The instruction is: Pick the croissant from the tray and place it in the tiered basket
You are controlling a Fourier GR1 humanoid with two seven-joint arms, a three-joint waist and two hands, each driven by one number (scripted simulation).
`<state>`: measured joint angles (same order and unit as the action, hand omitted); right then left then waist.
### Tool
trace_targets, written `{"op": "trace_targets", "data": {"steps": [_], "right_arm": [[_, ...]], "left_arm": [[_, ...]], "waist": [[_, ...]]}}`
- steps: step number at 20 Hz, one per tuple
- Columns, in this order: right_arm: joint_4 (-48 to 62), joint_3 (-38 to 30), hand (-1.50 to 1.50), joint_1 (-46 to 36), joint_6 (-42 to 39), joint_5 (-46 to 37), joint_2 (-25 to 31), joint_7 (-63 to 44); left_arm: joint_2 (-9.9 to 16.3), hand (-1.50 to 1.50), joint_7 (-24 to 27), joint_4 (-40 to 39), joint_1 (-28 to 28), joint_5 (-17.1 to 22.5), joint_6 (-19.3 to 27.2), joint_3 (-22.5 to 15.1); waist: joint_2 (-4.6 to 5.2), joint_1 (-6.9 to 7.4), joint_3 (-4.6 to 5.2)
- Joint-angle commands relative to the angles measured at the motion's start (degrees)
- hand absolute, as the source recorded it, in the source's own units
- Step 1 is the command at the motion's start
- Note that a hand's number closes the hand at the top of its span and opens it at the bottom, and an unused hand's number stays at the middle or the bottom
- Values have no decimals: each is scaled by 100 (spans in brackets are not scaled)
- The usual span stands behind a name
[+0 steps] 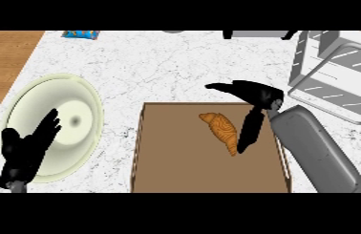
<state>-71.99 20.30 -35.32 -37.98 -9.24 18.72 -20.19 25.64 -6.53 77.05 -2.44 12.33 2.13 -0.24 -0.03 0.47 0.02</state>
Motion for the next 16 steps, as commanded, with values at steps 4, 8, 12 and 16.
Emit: {"op": "trace_targets", "data": {"steps": [4,8,12,16], "right_arm": [[-176,-124,-150,97,-524,-360,76,-510],[72,-514,-150,1,-575,-590,91,-506],[124,-639,-150,237,-776,-674,-19,-310],[1111,-742,-150,-159,-652,-1110,-130,428]], "left_arm": [[-85,0,208,-569,283,-104,-241,298],[-204,0,-156,524,-399,-261,-103,183],[-343,0,-32,-149,242,-349,-255,345],[-379,0,-161,161,65,-396,-270,432]], "waist": [[3,-47,0],[-2,-3,-3],[5,-42,-1],[20,20,-4]]}}
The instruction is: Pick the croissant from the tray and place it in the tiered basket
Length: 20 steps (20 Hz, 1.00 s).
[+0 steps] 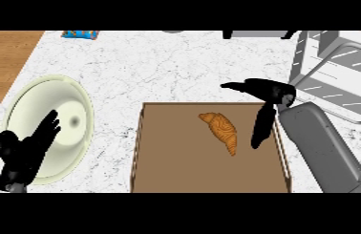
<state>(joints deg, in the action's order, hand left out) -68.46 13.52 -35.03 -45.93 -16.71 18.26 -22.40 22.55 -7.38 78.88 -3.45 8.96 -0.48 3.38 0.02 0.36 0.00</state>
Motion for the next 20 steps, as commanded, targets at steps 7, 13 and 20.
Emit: {"op": "trace_targets", "data": {"steps": [7,13,20], "right_arm": [[783,-29,-150,245,395,-955,-285,1162],[404,-320,-150,352,104,-1046,-351,1078],[1307,-369,-150,-70,457,-1493,-763,1493]], "left_arm": [[-138,0,-53,-65,108,-260,-207,255],[-436,0,150,-362,174,-564,-155,320],[-315,0,56,-166,94,-408,-550,609]], "waist": [[7,10,-2],[-2,-19,0],[5,14,-1]]}}
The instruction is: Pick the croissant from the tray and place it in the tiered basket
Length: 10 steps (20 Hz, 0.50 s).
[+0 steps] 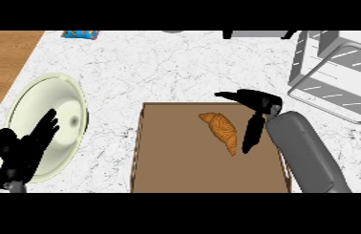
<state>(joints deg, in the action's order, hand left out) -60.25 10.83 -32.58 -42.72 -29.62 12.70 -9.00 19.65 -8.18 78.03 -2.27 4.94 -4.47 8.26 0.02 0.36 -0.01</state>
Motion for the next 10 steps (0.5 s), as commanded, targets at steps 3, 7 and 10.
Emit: {"op": "trace_targets", "data": {"steps": [3,7,10], "right_arm": [[347,62,-150,-131,282,-346,-546,-61],[383,-65,-150,141,284,-507,-387,308],[284,-59,-150,54,322,-592,-719,-108]], "left_arm": [[-266,0,331,-97,-77,-306,72,-25],[-314,0,-131,103,46,-350,43,35],[-246,0,73,191,-279,-271,-193,195]], "waist": [[2,-2,2],[-1,-14,1],[-3,-6,1]]}}
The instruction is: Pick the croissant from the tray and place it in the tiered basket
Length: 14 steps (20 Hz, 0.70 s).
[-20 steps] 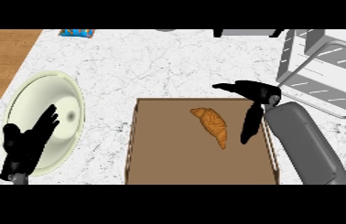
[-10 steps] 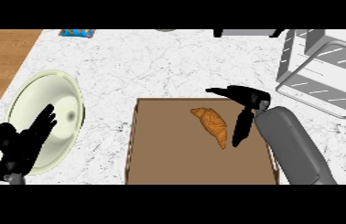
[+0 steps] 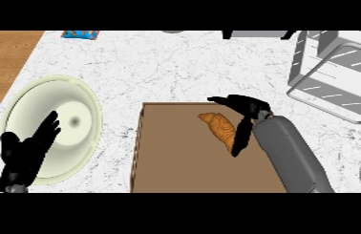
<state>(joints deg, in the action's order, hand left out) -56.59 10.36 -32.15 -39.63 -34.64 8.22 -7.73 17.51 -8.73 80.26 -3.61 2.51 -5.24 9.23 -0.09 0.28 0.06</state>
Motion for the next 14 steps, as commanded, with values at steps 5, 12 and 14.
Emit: {"op": "trace_targets", "data": {"steps": [5,12,14], "right_arm": [[702,178,-150,-26,547,-427,-626,188],[306,237,150,121,551,-417,-486,1095],[-123,249,150,465,614,-474,-414,1048]], "left_arm": [[-69,0,216,-317,117,-56,-108,166],[-98,0,193,-427,260,-252,-46,142],[-208,0,-240,115,156,-80,-54,151]], "waist": [[18,22,-7],[14,-16,-6],[4,-20,-7]]}}
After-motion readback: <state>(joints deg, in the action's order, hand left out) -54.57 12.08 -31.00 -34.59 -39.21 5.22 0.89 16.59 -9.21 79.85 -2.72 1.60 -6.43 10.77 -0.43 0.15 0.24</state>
